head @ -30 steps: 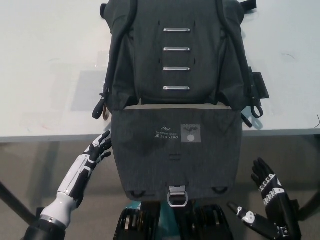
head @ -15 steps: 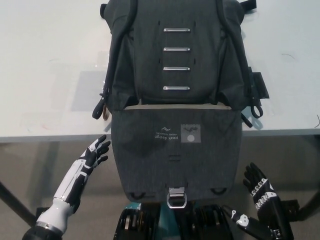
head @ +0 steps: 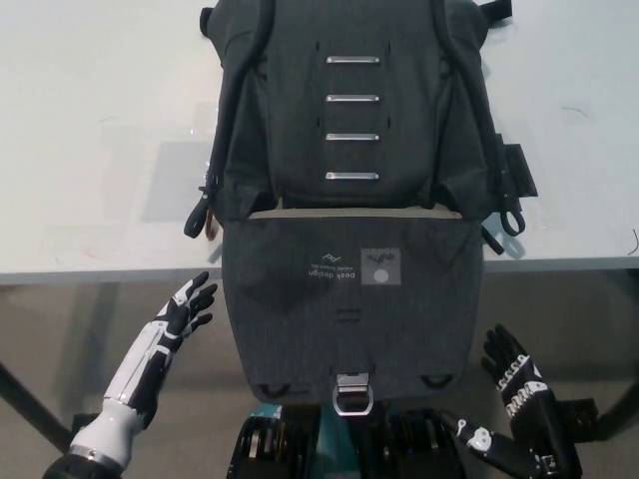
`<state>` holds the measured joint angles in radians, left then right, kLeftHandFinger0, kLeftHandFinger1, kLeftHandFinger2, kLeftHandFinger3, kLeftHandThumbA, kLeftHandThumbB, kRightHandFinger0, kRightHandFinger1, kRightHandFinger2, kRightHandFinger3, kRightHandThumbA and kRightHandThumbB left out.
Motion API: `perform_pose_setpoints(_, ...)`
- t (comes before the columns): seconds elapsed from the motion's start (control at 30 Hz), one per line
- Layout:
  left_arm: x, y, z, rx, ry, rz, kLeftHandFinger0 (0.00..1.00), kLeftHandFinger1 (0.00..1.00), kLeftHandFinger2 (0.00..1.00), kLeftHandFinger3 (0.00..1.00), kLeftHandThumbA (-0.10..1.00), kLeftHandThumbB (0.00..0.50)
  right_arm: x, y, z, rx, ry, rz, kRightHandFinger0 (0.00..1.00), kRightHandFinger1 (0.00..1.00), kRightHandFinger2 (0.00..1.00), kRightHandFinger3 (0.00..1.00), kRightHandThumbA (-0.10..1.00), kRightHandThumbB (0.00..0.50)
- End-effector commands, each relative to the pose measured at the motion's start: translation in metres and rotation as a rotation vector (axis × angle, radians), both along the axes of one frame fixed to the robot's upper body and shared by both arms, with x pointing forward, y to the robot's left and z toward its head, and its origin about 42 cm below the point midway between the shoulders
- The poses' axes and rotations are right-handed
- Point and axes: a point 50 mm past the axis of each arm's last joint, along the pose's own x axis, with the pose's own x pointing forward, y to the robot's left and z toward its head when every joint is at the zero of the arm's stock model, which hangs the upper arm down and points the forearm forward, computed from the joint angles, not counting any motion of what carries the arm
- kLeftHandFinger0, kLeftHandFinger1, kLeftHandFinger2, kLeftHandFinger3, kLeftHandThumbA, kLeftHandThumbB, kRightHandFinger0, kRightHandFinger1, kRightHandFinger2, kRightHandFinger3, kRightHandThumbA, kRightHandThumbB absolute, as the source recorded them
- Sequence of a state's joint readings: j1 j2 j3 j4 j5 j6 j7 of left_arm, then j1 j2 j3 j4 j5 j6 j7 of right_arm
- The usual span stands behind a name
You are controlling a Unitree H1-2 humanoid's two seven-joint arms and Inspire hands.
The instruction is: A bag is kept in the middle of the table with its flap loosely closed and the robot uses its right hand to adjust it and opens it
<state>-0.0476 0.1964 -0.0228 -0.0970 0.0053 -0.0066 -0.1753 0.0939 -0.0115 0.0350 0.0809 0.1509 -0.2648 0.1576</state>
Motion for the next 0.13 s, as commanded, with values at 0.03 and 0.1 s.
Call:
perform_pose_setpoints(0.03,0.0012,0.0017,0.0098,-0.007,-0.056,0.0,1.0,1.0,1.0,1.0,1.0,0.043,0.0075,0.0031,0.0101,-0.013,-0.088,0.027,1.0,1.0,1.0,1.0,1.0,0.281)
perform_pose_setpoints(0.1,0.001,0.0018,0.0099,-0.007,-0.057,0.0,1.0,1.0,1.0,1.0,1.0,0.04,0.0076,0.004,0.0105,-0.018,-0.087,0.029,1.0,1.0,1.0,1.0,1.0,0.277)
